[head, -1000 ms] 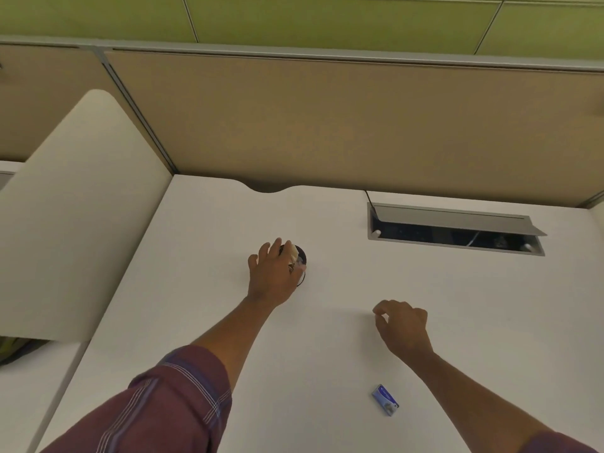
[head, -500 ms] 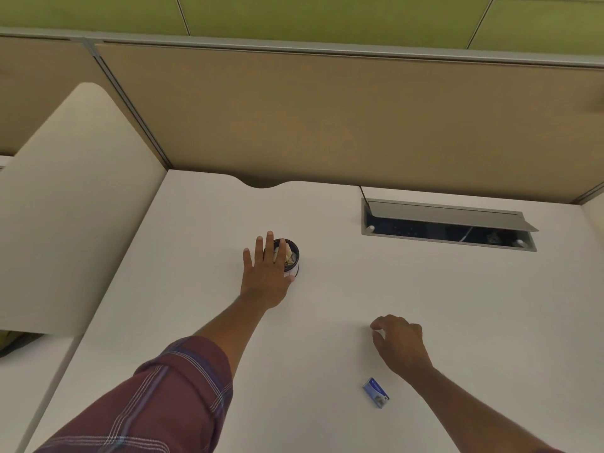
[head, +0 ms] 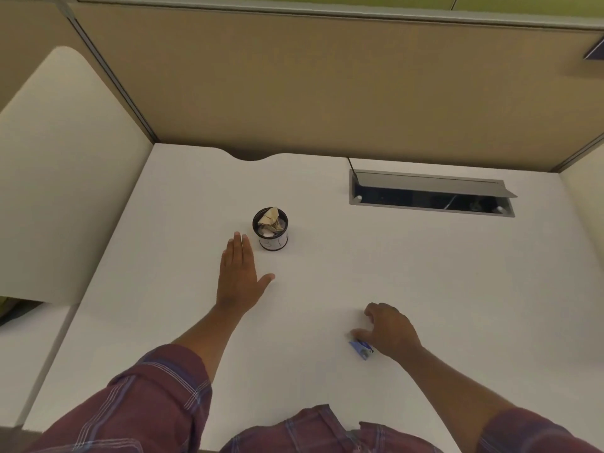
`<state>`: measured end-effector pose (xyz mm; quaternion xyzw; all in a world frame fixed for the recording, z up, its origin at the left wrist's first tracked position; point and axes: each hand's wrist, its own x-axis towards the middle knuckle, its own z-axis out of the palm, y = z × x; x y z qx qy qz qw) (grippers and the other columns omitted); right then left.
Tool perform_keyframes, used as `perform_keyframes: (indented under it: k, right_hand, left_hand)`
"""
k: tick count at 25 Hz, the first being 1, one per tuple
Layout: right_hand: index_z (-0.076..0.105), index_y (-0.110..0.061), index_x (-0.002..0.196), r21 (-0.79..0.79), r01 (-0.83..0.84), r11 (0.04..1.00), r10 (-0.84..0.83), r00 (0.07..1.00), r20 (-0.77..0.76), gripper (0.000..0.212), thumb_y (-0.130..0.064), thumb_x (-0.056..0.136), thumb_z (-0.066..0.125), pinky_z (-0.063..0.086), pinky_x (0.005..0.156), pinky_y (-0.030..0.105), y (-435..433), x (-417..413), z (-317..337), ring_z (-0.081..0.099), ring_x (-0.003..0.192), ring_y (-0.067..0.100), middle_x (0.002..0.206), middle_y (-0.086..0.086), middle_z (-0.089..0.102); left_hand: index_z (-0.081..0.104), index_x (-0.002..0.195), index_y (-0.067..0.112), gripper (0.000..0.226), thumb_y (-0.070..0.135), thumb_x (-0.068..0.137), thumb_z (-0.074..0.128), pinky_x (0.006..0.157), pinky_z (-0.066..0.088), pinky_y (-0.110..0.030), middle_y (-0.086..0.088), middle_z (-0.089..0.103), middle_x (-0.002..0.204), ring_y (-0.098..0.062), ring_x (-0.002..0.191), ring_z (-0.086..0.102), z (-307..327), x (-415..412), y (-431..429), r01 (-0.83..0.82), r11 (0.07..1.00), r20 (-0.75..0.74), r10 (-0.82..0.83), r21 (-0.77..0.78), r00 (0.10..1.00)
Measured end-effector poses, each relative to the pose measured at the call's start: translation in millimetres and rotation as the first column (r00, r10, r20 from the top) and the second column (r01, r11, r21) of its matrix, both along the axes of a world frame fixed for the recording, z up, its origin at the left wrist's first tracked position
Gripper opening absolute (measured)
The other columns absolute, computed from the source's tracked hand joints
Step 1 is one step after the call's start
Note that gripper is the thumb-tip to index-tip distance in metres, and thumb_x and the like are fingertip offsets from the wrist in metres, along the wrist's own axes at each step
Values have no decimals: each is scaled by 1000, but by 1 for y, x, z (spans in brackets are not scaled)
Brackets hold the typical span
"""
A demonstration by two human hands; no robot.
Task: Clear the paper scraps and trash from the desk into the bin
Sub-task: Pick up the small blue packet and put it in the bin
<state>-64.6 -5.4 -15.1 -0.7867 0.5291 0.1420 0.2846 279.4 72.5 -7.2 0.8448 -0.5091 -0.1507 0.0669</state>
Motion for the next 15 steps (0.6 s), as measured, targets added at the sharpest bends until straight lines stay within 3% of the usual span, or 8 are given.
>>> perform_keyframes:
  k: [3,9,15]
  right_hand:
    - [47,-29,93,9,-45,999,45,997,-60,53,-70,66,68,40,74,30,14,-1,-4,55,84,17,94,-6,57]
    - [46,-25,91,-59,-158,986,148,979,-139,38,-59,83,61,44,76,33,35,5,-10,60,85,19,96,-2,58]
    - [54,-23,93,-47,-23,999,21,999,-29,24,-44,84,62,40,73,31,29,38,-3,60,83,20,93,-3,58]
  left_hand:
    - [-1,160,4,109,64,91,58,131,9,-46,-19,-6,170,-35,159,-2,-15,-11,29,21,993,-21,-18,119,1000]
    - [0,161,10,106,64,90,58,131,9,-46,-17,-12,170,-34,159,-8,-29,-17,50,132,935,-103,-104,330,989]
    - [-3,161,12,107,64,90,58,131,9,-46,-16,-17,170,-34,158,-11,-32,-16,51,136,930,-104,-107,341,989]
